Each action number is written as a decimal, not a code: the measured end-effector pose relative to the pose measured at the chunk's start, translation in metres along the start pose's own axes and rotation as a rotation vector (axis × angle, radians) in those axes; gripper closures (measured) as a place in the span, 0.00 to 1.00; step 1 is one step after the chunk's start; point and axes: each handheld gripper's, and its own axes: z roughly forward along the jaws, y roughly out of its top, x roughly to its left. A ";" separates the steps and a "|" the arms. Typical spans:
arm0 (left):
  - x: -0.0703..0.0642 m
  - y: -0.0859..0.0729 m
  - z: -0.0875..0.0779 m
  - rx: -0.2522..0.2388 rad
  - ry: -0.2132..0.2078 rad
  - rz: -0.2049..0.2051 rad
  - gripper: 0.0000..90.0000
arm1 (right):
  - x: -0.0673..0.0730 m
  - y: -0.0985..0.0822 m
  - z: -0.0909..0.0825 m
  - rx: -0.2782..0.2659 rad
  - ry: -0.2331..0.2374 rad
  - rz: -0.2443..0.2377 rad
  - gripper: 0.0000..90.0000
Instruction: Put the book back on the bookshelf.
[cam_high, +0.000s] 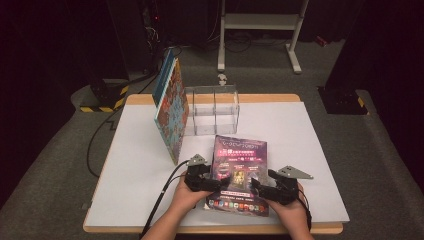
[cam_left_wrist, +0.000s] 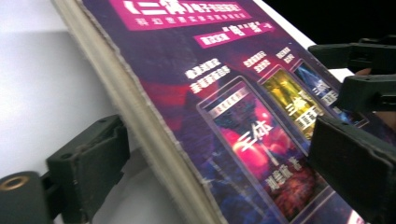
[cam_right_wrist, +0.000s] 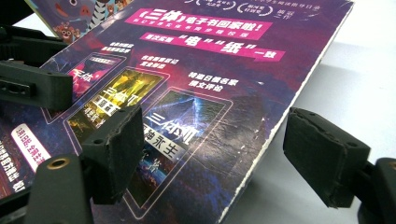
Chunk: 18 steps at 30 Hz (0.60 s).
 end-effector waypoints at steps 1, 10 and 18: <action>-0.001 0.000 -0.001 -0.001 -0.002 0.005 0.14 | -0.001 0.000 0.001 0.001 0.002 -0.001 0.22; -0.013 -0.006 -0.009 -0.069 0.036 0.131 0.29 | -0.012 0.022 0.016 0.077 -0.017 0.029 0.19; -0.017 -0.007 -0.016 -0.093 0.046 0.161 0.47 | -0.011 0.007 0.003 0.039 0.002 0.045 0.19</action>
